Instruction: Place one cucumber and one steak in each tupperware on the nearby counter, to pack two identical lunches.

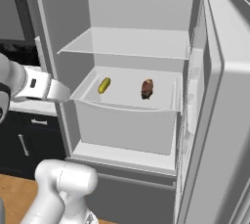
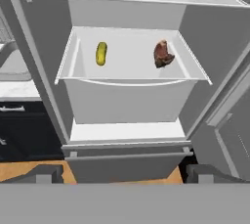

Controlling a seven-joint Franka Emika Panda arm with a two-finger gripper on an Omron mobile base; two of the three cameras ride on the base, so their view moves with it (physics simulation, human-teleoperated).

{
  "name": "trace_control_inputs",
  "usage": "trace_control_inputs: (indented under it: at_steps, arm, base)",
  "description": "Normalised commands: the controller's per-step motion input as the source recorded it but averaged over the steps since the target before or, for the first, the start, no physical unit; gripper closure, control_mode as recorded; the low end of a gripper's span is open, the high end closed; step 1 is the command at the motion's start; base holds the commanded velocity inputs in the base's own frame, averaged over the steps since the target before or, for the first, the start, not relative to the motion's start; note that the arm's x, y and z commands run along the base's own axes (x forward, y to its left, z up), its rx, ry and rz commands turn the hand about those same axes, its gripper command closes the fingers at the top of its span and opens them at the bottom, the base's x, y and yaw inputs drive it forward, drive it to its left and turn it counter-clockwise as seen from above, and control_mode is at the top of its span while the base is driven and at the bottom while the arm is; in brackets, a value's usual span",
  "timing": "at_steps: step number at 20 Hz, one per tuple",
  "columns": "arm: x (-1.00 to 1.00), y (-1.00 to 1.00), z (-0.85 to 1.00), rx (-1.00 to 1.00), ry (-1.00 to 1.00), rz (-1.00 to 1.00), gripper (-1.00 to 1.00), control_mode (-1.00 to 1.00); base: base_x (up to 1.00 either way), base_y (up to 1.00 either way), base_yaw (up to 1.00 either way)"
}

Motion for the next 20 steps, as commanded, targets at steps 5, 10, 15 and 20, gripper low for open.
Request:
trace_control_inputs:
  at_steps: [5,10,15,20]
  arm:
    - [0.46,-0.64,0.00,0.04,-0.23,0.12,-1.00,-1.00]
    - [0.46,-0.39,0.00,0.02,0.00,0.11,-1.00,-1.00]
    - [0.48,0.00,0.00,-0.07,0.11,0.00,-1.00,-1.00]
    - [0.47,-0.02,-0.01,-0.07,0.21,-0.05,-1.00,-1.00]
  base:
    - [0.00,0.00,0.00]
    - [0.00,0.00,0.00]
    - [0.00,0.00,0.00]
    - [0.00,0.00,0.00]
